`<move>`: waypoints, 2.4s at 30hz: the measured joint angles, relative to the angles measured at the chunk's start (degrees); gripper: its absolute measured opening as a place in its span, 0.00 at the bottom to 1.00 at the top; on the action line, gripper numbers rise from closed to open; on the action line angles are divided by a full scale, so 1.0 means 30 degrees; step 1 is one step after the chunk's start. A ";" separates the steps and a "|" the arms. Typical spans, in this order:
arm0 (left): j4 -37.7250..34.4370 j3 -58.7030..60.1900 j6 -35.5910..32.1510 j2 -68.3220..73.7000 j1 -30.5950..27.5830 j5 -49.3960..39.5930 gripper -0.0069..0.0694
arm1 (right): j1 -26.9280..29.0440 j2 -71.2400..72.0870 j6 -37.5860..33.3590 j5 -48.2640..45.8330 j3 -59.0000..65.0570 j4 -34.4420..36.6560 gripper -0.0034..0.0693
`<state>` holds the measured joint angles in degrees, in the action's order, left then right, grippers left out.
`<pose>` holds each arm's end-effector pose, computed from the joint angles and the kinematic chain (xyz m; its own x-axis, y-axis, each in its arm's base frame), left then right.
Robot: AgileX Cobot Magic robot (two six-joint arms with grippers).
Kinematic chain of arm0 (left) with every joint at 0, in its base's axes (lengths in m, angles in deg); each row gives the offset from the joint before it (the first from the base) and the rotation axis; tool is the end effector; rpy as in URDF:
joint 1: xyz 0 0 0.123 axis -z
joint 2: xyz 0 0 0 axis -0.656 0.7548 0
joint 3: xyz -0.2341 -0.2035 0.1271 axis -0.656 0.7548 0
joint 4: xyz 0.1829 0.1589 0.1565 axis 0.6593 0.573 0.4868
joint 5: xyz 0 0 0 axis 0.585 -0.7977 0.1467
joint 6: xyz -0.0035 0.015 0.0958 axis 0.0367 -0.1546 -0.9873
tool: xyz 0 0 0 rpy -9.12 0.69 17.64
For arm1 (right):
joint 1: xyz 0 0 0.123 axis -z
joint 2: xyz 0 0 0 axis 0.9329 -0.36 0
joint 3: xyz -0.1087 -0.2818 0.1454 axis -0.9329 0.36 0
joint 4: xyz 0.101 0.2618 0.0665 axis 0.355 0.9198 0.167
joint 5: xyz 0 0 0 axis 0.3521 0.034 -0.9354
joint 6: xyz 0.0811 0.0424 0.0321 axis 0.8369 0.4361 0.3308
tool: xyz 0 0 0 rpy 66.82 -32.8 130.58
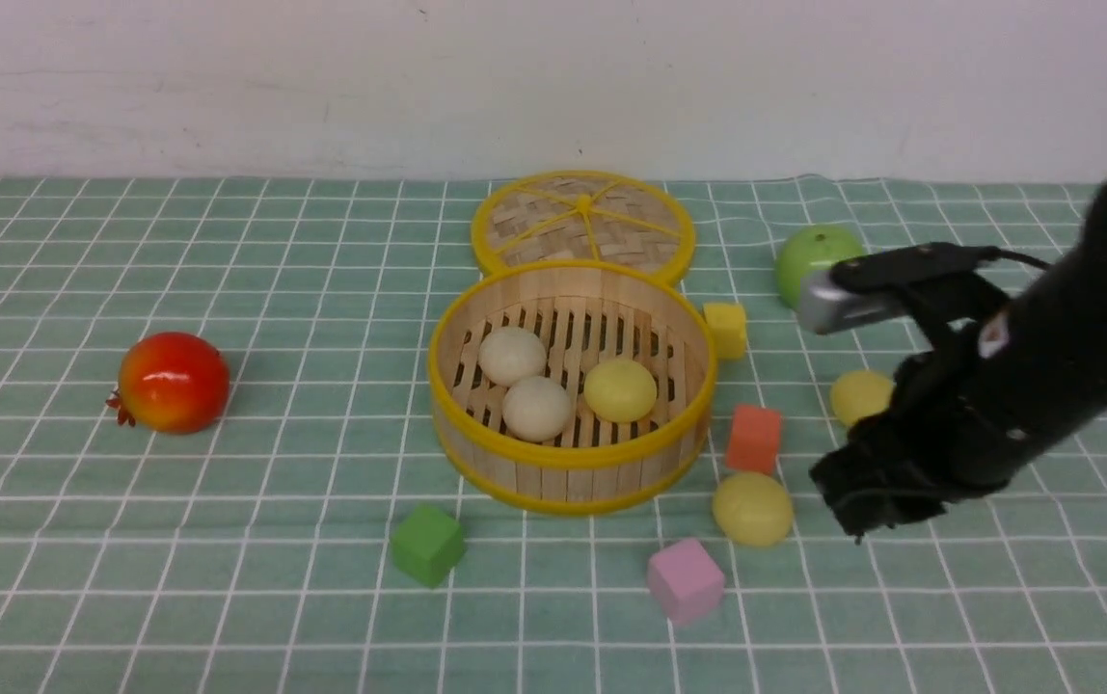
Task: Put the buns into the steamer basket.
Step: Use the right arm to grab a steamed stuffed bun, then use the right arm to put the steamed stuffed bun into the steamer
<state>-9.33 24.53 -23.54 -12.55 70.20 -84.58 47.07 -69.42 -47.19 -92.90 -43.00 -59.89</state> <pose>0.0223 -0.0294 0.2672 -0.2605 -0.0845 -0.9618 0.5713 0.7895 -0.2241 0.3160 0.1432 0.3028 -0.8800 -0.3016 -0.3669 -0.3807 0.9098 0.1652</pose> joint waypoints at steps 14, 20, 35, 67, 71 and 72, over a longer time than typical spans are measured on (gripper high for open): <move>0.0034 0.0000 0.0000 0.0000 0.0000 -0.0015 0.08 | -0.0562 -0.5692 0.0515 0.2618 -0.3322 -0.1288 0.51; 0.0057 0.0000 0.0000 0.0000 0.0000 -0.0015 0.08 | -0.0562 -0.6822 0.1283 0.3738 -0.3361 -0.1717 0.51; 0.0057 0.0000 0.0000 0.0000 0.0000 -0.0015 0.09 | -0.0562 -0.7271 0.1217 0.3886 -0.3380 -0.2233 0.16; 0.0057 0.0000 0.0000 0.0000 0.0000 -0.0015 0.11 | -0.0968 -1.4375 -0.6026 0.9985 -1.4110 0.4755 0.21; 0.0057 0.0000 0.0000 0.0000 0.0000 -0.0015 0.11 | -0.0968 -1.4540 -0.6033 0.9969 -1.4167 0.3902 0.42; 0.0057 0.0000 0.0000 0.0000 0.0000 -0.0015 0.12 | -0.0968 -1.4518 -0.6033 0.9884 -1.4163 0.3837 0.47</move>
<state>-9.15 24.53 -23.54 -12.55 70.20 -84.63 44.16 -112.98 -65.29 -63.24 -85.49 -48.38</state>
